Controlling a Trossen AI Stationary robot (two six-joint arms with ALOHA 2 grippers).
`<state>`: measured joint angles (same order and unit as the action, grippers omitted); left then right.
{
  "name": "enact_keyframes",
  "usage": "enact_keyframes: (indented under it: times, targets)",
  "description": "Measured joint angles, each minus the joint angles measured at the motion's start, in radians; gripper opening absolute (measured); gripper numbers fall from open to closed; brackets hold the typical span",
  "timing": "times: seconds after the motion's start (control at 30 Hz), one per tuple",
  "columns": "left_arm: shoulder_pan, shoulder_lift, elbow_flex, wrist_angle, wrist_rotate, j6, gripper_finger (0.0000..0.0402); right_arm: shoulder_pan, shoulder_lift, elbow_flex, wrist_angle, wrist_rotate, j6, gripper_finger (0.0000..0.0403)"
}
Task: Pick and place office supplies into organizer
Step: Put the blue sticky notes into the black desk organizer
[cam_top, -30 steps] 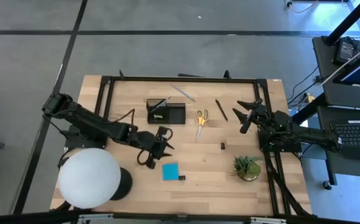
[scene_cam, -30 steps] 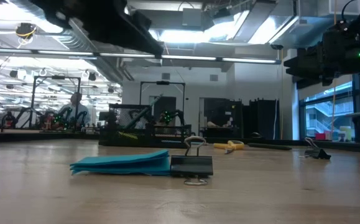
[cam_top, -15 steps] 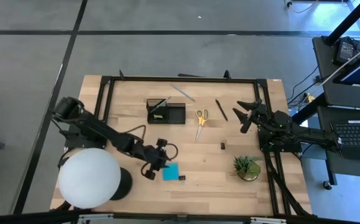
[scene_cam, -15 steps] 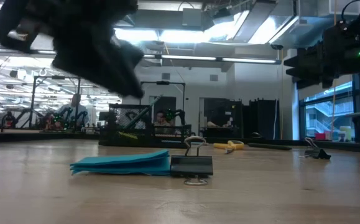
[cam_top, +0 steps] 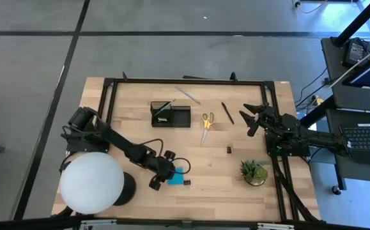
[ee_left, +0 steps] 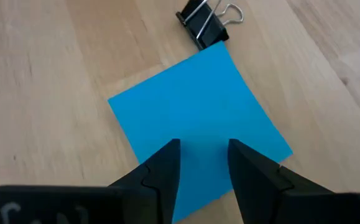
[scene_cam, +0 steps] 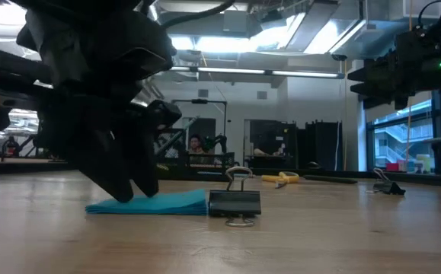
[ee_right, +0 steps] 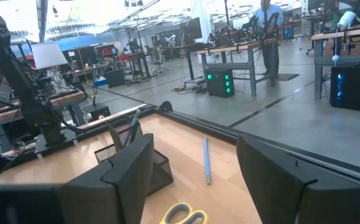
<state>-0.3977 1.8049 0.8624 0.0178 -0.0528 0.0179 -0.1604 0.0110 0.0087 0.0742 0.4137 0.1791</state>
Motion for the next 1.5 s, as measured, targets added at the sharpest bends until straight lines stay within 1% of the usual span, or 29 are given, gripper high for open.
enact_keyframes:
  times: [0.2, 0.43, 0.53, 0.63, 0.87, 0.93, 1.0, 1.13, 1.27, 1.37, 1.5]
  targets:
    - [0.024, 0.004, 0.004, -0.041, 0.003, 0.082, 0.0127, 0.000, 0.000, 0.000, 0.000, 0.000, -0.001, 0.0233]
    - [0.097, 0.004, 0.003, -0.074, -0.002, 0.317, 0.0127, 0.000, 0.000, 0.000, 0.000, 0.000, -0.002, 0.0233]
    - [0.127, 0.004, 0.003, -0.092, -0.024, 0.438, 0.0127, 0.000, 0.000, 0.000, 0.000, 0.000, -0.003, 0.0233]
    - [0.155, 0.003, 0.004, -0.112, -0.100, 0.564, 0.0127, 0.000, 0.000, 0.000, 0.000, 0.000, -0.004, 0.0233]
    - [0.196, 0.005, 0.001, -0.173, -0.348, 0.837, 0.0127, 0.000, 0.000, 0.000, 0.000, 0.000, -0.007, 0.0233]
    - [0.202, 0.006, 0.000, -0.183, -0.382, 0.891, 0.0127, 0.000, 0.000, 0.000, 0.000, 0.000, -0.008, 0.0233]
    - [0.205, 0.006, 0.000, -0.184, -0.385, 0.927, 0.0127, 0.000, 0.000, 0.000, 0.000, 0.000, -0.013, 0.0233]
    - [0.203, 0.007, 0.001, -0.185, -0.396, 0.952, 0.0127, 0.000, 0.000, 0.000, 0.000, 0.001, -0.046, 0.0233]
    - [0.183, 0.000, 0.022, -0.204, -0.472, 0.840, 0.0127, 0.000, 0.000, 0.000, 0.000, 0.001, -0.053, 0.0233]
    - [0.162, -0.027, 0.039, -0.236, -0.459, 0.763, 0.0127, 0.000, 0.000, 0.000, 0.000, 0.001, -0.052, 0.0233]
    - [0.131, -0.081, 0.057, -0.237, -0.436, 0.657, 0.0127, 0.000, 0.000, 0.000, 0.000, 0.000, -0.031, 0.0233]
